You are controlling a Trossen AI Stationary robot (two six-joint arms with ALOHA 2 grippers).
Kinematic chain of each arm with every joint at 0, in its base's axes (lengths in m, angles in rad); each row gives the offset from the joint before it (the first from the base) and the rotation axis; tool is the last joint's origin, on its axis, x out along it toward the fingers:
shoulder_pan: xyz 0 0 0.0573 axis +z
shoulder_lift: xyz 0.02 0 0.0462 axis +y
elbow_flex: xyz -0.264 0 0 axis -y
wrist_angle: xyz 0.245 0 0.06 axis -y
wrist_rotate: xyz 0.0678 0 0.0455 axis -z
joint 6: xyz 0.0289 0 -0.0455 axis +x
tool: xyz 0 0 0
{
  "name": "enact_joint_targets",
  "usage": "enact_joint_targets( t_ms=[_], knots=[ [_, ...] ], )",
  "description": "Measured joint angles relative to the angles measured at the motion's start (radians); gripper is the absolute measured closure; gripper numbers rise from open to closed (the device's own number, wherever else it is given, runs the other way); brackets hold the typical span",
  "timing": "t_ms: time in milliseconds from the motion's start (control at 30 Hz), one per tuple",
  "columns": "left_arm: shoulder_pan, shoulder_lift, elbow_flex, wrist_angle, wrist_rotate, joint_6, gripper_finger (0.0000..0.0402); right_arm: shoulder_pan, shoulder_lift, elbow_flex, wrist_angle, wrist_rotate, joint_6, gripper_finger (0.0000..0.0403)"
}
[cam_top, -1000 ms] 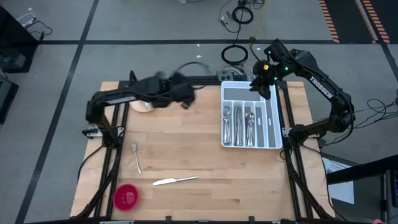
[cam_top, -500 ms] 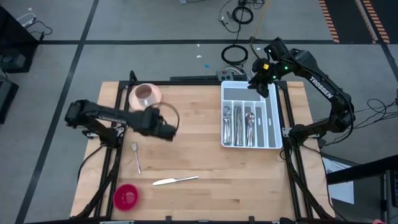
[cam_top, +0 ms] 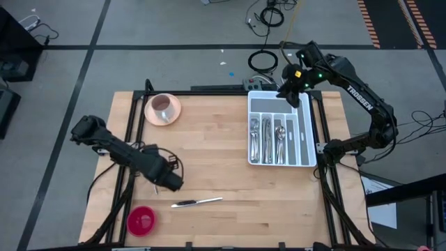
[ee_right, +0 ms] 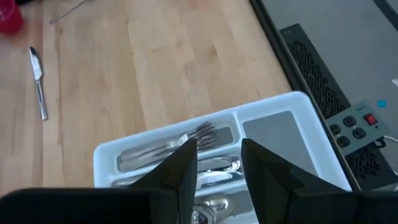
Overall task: Sort silverware
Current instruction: Put the silver fork into the white silverware tray
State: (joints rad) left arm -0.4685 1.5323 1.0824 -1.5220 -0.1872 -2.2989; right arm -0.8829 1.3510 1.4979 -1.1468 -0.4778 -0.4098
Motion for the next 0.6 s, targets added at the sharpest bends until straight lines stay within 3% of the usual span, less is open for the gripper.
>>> enact_joint_targets(
  t_ms=[200,333,600],
  knots=[
    [-0.107,-0.001,-0.010,-0.032,0.092,-0.016,0.0368,0.000,0.000,0.000,0.046,0.000,0.036,0.0284],
    [-0.178,-0.022,-0.070,0.025,0.230,-0.147,0.0368,0.000,0.000,0.000,0.048,0.000,0.058,0.0284],
    [-0.169,-0.040,-0.260,0.328,0.205,-0.154,0.0369,0.002,0.000,0.000,0.062,0.000,0.059,0.0284]
  ],
)
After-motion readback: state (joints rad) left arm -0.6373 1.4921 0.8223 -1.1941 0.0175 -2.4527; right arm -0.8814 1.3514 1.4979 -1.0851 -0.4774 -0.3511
